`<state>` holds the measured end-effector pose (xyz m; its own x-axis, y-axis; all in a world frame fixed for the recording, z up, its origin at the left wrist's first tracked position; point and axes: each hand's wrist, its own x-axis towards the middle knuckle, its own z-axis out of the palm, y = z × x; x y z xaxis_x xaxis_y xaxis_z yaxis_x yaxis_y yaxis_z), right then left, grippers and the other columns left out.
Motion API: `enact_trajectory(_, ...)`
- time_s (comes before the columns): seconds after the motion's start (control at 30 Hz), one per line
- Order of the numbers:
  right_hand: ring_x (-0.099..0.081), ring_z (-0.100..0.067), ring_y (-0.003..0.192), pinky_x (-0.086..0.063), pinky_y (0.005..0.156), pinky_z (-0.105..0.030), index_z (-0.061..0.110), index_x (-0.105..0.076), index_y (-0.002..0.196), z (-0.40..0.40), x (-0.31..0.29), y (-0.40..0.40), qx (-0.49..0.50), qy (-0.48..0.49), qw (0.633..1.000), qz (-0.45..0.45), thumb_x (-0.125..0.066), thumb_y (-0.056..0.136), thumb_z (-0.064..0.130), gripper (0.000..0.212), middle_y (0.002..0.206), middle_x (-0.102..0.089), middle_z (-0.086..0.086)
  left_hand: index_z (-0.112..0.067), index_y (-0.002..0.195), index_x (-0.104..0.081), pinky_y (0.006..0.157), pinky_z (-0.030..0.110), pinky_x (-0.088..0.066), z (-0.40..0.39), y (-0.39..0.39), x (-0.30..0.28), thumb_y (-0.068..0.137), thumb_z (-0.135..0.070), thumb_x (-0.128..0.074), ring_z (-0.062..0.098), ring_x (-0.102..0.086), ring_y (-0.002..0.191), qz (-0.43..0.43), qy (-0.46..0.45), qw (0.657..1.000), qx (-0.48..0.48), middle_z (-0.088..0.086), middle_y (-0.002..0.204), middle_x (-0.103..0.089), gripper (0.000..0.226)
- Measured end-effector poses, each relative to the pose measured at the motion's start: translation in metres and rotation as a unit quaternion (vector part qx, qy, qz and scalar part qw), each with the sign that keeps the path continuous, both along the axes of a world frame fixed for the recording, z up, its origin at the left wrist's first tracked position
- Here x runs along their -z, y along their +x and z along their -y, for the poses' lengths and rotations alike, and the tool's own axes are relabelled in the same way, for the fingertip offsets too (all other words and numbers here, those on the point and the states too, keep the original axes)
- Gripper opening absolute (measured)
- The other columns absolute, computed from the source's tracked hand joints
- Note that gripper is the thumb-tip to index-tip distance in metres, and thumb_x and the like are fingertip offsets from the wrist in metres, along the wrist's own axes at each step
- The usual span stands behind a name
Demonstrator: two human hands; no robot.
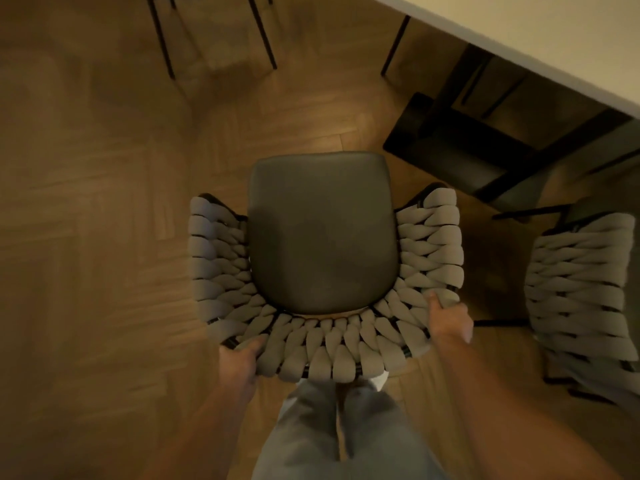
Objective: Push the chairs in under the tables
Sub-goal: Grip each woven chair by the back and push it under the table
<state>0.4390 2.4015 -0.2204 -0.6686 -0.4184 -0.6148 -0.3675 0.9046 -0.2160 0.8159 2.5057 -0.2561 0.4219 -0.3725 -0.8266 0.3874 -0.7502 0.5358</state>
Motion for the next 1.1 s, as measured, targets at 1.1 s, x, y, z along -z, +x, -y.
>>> enact_trajectory(1.1, -0.06, -0.043, 0.114, -0.048, 0.086, -0.043, -0.005, -0.055, 0.128, -0.124, -0.017, -0.007, 0.266, -0.019, 0.964, 0.024, -0.062, 0.096, 0.051, 0.065, 0.126, -0.062, -0.028, -0.012, 0.138, -0.055, 0.086, 0.064, -0.058, 0.092, -0.01, -0.012, 0.09, -0.008, -0.078, 0.038, -0.069, 0.109, 0.003, -0.015, 0.952, 0.307, 0.015, 0.124, -0.069, 0.054)
